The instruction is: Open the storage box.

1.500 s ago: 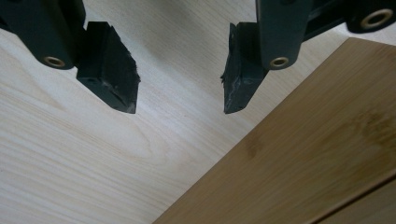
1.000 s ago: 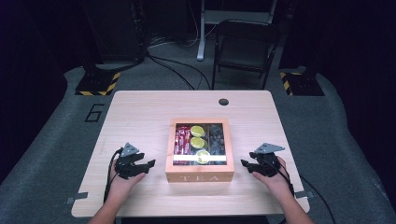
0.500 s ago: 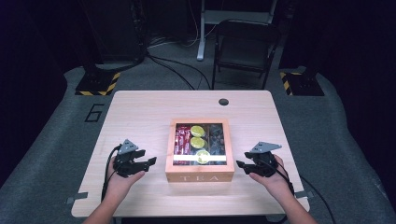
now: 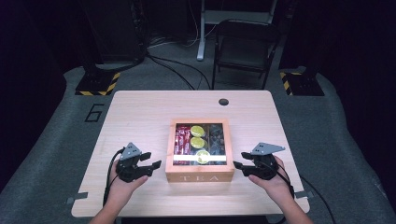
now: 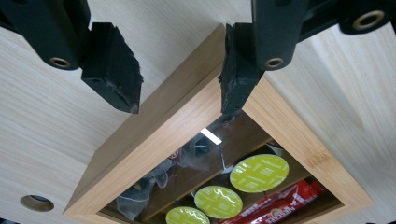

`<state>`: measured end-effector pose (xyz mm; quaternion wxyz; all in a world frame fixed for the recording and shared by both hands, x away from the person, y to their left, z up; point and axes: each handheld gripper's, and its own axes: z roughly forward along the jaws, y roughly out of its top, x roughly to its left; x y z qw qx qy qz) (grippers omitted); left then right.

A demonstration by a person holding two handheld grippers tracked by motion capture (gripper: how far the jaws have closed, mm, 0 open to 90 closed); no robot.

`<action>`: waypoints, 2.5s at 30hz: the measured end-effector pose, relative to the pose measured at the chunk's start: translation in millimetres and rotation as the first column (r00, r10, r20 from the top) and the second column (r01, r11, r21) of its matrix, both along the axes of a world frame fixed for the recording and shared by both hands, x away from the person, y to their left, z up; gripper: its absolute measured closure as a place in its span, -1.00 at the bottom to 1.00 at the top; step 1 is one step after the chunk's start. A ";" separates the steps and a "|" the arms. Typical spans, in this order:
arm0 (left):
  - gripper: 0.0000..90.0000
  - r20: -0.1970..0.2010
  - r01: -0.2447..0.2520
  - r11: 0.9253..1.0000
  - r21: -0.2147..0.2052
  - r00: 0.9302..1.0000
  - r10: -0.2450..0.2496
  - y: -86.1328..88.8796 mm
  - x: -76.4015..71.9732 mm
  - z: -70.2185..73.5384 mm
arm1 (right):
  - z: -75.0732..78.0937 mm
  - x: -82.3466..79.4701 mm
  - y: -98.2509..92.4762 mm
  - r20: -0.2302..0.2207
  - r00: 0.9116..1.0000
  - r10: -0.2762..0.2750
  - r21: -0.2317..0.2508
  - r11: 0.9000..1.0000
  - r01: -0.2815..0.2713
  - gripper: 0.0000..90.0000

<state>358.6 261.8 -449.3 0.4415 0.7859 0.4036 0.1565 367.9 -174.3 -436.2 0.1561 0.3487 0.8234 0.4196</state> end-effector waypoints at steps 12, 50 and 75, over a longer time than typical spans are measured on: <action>-0.01 0.009 0.005 0.999 -0.041 1.000 -0.004 -2.8 -10.1 -4.1 | -6.8 -8.5 0.6 -0.013 1.000 -0.005 0.027 1.000 0.005 0.06; 0.10 0.013 0.113 0.993 0.042 0.993 -0.114 -39.2 -22.4 -29.0 | -34.1 -19.1 20.1 -0.017 0.998 0.059 -0.047 0.997 -0.060 0.13; 0.12 0.028 0.107 0.993 0.048 0.994 -0.109 -40.0 -22.9 -27.9 | -31.0 -17.7 19.1 -0.011 0.998 0.066 -0.035 0.997 -0.066 0.17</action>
